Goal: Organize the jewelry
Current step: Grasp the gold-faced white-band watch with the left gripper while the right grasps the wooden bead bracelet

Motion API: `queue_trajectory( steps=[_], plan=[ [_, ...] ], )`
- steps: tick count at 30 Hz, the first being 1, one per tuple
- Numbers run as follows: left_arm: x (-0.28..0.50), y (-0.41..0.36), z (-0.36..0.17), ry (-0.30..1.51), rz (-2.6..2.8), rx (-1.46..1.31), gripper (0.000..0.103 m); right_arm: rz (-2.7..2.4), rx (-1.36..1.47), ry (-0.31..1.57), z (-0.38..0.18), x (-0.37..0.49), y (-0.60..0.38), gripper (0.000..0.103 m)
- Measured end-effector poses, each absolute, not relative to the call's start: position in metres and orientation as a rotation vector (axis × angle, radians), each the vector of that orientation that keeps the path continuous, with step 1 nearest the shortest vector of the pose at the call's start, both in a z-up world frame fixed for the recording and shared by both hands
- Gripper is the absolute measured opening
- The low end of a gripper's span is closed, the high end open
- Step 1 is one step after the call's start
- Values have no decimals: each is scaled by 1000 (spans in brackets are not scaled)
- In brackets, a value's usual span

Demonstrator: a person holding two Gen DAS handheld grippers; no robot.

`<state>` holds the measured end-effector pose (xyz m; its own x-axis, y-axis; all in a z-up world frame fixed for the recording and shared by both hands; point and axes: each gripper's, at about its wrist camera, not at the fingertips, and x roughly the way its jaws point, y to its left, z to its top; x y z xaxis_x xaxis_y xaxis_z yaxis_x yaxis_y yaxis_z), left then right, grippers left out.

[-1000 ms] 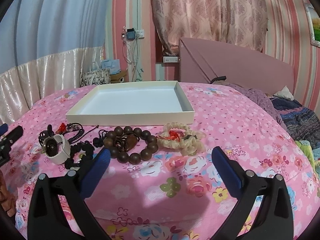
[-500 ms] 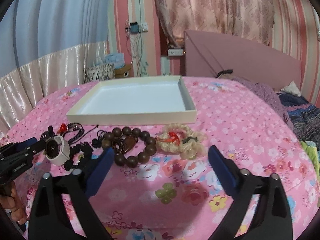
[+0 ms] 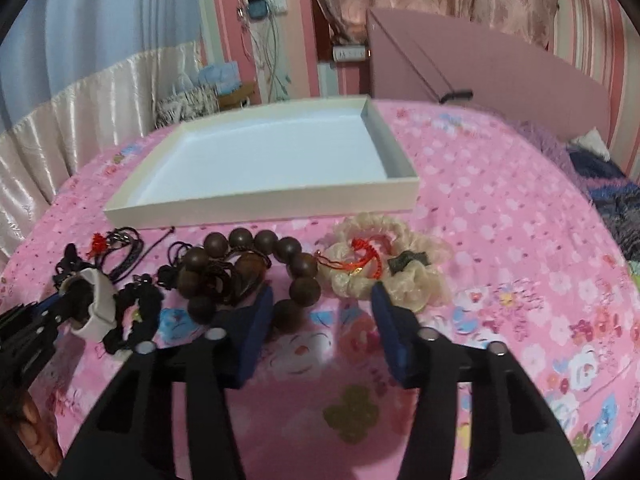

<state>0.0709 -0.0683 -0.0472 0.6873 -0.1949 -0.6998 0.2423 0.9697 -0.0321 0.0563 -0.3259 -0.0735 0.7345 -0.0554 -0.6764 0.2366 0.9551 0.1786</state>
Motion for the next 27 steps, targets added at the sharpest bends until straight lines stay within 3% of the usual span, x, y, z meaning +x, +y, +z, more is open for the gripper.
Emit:
queue_trajectory(
  steps=[9,11,13,27],
  plan=[
    [82,-68,-56,829,-245,41,11,-171,256,782,-82,70,-317,43],
    [84,-67,-58,836,-250,33,11,-155,271,783,-82,70,-317,29],
    [84,-68,-58,836,-252,37,10,-141,256,781,-81,69,-310,23],
    [84,-63,-60,835,-268,10,10,-106,360,806,-89,89,-321,22]
  ],
)
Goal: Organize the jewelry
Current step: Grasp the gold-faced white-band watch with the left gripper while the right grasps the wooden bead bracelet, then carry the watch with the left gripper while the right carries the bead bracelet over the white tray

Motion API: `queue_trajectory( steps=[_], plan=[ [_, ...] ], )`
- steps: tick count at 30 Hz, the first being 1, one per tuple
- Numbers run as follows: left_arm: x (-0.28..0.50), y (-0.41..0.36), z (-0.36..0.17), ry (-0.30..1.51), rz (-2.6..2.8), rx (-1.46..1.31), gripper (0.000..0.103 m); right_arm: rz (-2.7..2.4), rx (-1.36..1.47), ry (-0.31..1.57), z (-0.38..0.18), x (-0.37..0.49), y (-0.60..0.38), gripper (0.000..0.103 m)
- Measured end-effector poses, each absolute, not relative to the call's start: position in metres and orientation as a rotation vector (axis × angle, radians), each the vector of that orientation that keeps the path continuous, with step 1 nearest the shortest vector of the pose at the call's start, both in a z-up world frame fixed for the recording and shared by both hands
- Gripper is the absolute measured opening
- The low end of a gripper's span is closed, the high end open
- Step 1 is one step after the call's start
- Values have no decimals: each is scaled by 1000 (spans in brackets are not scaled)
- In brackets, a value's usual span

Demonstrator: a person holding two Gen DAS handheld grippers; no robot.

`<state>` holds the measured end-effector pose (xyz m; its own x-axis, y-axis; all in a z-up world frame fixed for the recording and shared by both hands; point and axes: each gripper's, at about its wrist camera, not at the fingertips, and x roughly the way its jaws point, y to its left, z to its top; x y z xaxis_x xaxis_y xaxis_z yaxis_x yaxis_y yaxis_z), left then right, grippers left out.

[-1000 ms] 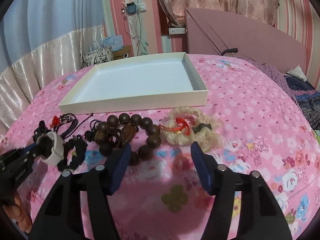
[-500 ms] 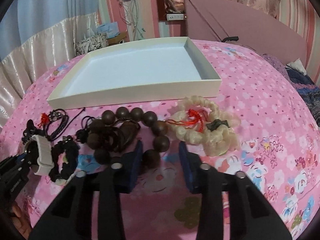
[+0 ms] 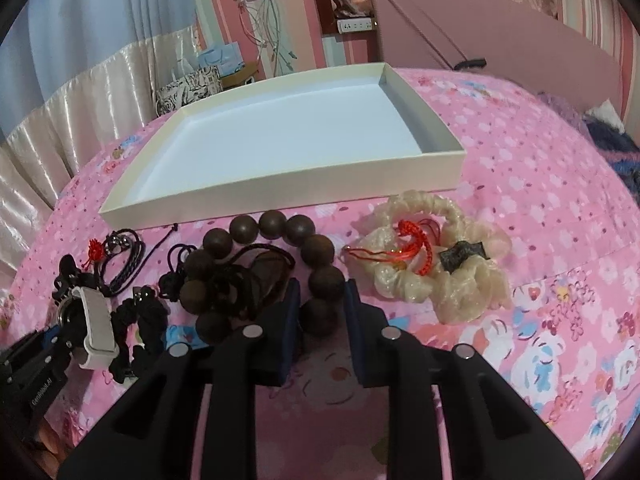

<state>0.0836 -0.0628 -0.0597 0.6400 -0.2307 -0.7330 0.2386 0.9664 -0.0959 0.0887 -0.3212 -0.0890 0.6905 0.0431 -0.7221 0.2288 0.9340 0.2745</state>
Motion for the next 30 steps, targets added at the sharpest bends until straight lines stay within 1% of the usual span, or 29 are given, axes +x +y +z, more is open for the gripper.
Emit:
queue_trajectory(
  steps=[3,7,13,17,24,30],
  plan=[
    [84,-59,-59,834,-269,-11,10,-99,377,821,-90,95,-323,19],
    [77,-50,-50,788,-270,-39,10,-80,403,768,-83,81,-324,18],
    [55,-47,-1,676,-301,-37,10,-42,376,611,-26,45,-320,18],
    [52,-51,33,602,-317,-23,10,-21,345,534,9,37,-317,18],
    [87,-59,68,552,-318,-19,10,-7,295,458,52,52,-330,18],
    [126,-72,68,565,-307,-21,10,-11,275,456,54,75,-342,19]
  ],
)
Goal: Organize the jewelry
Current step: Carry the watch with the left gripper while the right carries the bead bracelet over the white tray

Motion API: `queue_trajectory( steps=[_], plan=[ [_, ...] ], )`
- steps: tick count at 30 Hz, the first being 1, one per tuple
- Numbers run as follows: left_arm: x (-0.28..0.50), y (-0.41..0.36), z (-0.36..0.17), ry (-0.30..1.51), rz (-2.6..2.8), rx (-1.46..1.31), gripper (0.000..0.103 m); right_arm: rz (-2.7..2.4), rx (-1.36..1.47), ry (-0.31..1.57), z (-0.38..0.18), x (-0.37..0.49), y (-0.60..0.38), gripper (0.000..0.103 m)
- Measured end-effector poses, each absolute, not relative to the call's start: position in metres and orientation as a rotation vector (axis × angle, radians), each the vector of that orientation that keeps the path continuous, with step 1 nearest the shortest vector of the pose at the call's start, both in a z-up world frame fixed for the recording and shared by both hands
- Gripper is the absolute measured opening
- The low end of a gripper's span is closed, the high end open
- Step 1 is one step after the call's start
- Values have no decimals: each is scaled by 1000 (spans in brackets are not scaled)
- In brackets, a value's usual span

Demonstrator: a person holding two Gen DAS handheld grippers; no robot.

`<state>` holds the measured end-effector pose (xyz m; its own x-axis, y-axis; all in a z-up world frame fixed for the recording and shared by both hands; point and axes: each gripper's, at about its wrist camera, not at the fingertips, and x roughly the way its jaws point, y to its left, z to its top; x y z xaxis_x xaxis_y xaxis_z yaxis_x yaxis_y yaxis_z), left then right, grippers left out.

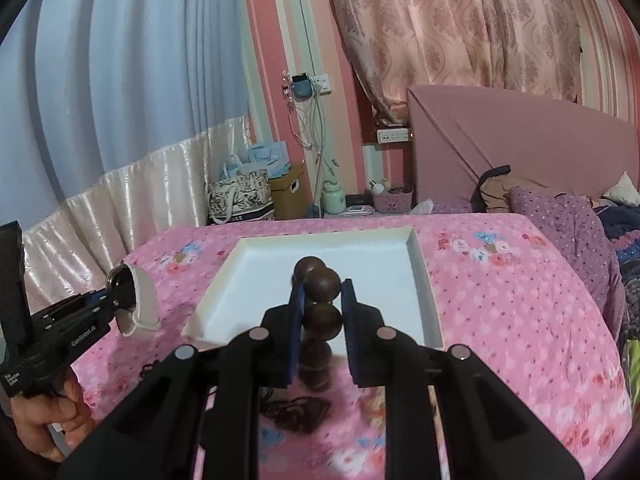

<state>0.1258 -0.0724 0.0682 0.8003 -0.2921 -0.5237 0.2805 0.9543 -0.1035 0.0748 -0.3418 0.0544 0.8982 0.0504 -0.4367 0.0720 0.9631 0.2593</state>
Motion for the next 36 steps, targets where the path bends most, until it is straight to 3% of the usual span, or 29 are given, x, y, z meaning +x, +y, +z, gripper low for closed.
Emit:
queue_trajectory(
  steps=[23,36],
  plan=[
    [223,-108,-25,748,-261,-32,10,40,367,557,-13,165,-363,19],
    [241,-115,-48,848,-275,-26,10,-69,377,688,-57,176,-390,19]
  ],
)
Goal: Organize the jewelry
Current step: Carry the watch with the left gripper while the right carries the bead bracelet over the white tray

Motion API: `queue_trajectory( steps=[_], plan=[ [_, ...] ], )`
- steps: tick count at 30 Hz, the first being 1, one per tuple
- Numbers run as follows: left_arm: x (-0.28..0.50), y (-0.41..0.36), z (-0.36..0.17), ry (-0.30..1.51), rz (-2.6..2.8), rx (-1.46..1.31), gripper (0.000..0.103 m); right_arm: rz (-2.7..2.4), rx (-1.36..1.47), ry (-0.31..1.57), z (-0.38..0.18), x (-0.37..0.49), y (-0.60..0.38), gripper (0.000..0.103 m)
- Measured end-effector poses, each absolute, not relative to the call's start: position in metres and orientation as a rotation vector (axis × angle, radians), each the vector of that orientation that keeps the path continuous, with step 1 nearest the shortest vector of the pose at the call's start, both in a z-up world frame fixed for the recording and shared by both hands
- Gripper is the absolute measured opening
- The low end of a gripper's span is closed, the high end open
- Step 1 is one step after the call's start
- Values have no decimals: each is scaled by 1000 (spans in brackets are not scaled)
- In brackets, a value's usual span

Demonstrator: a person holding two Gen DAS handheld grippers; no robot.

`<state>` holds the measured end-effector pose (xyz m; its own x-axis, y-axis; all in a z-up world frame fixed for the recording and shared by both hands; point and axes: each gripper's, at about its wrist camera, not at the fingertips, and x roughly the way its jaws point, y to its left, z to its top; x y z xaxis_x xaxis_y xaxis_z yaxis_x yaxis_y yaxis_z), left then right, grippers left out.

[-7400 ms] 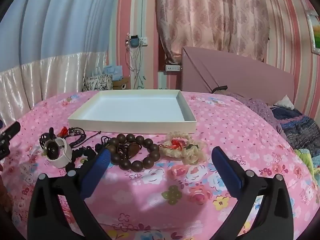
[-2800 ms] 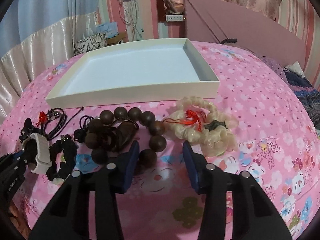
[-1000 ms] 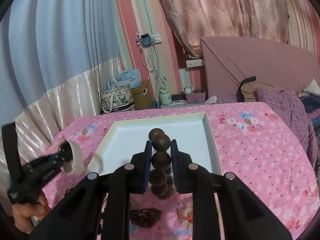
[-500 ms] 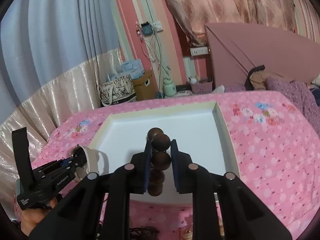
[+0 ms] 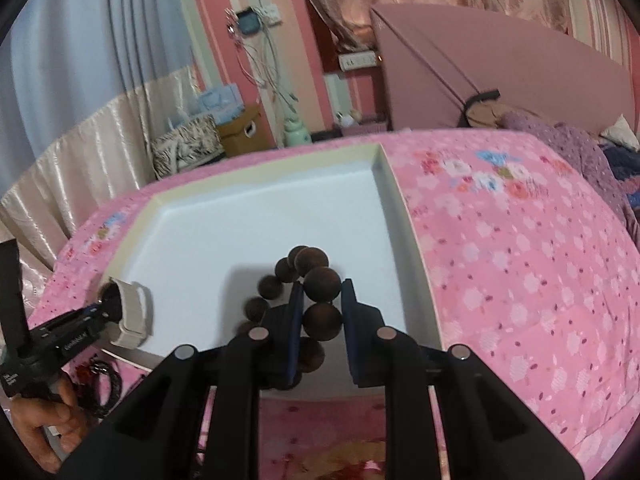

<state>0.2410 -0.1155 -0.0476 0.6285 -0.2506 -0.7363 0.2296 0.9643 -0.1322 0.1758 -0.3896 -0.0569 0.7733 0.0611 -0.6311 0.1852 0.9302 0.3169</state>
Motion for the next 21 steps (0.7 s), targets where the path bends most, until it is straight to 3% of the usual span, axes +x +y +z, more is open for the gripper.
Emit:
queue_trajectory(
  steps=[21],
  plan=[
    [251,-118,-52,833,-136,63,11,-161,330,789,-79,180,-390,19]
  ],
)
